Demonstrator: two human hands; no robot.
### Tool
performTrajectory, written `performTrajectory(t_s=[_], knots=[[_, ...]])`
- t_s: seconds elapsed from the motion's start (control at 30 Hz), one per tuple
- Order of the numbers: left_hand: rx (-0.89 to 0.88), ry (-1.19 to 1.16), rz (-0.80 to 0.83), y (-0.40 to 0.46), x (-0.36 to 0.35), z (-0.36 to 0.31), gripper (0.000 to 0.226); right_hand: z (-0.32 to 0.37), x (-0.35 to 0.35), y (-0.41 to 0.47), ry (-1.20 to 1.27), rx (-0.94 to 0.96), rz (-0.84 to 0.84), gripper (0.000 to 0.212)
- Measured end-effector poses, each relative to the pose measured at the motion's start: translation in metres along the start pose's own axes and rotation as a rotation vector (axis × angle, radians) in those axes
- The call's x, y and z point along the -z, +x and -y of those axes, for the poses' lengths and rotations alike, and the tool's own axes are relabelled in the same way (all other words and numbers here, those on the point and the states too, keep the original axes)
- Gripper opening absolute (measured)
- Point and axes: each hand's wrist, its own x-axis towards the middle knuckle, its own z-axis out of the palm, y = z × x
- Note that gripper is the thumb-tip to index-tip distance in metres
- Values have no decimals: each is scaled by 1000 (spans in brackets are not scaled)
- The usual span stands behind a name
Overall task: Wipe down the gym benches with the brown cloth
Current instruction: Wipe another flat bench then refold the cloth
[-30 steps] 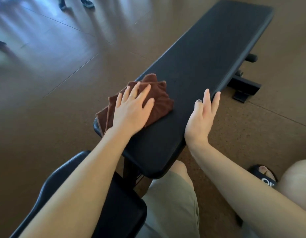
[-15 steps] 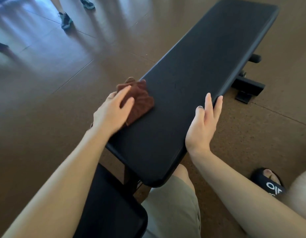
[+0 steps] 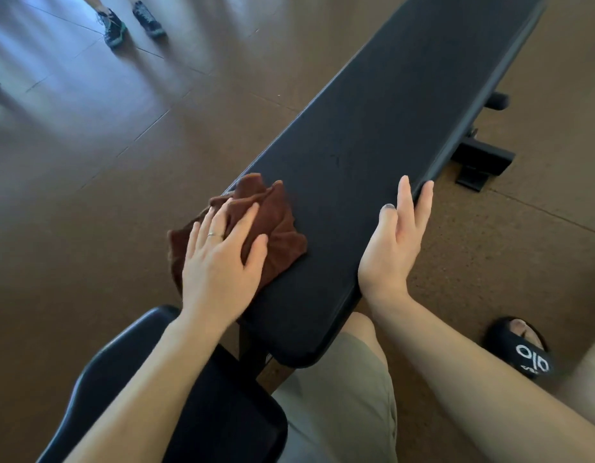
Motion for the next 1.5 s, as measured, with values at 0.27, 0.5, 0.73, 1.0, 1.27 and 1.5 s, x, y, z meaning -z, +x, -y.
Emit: performTrajectory(t_s=[0.27,0.5,0.73,1.0,1.27,1.5], knots=[[-183,71,105,45,-20,-46,57,10,4,-3,-2,-10,41,52],[-323,23,163,-74,-4,-30,56,10,2,-1,-21,-9,26,52],[-282,60,188,18,-26,-86,55,11,33,33,54,-99,35,53],[-167,139,217,-67,-14,-96,66,17,42,143,294,-535,300,104],[-111,184,149,-2,-40,-149,69,28,20,196,26,-415,151,82],[-54,186,148,19,-51,-185,67,20,28,221,58,-490,185,79]])
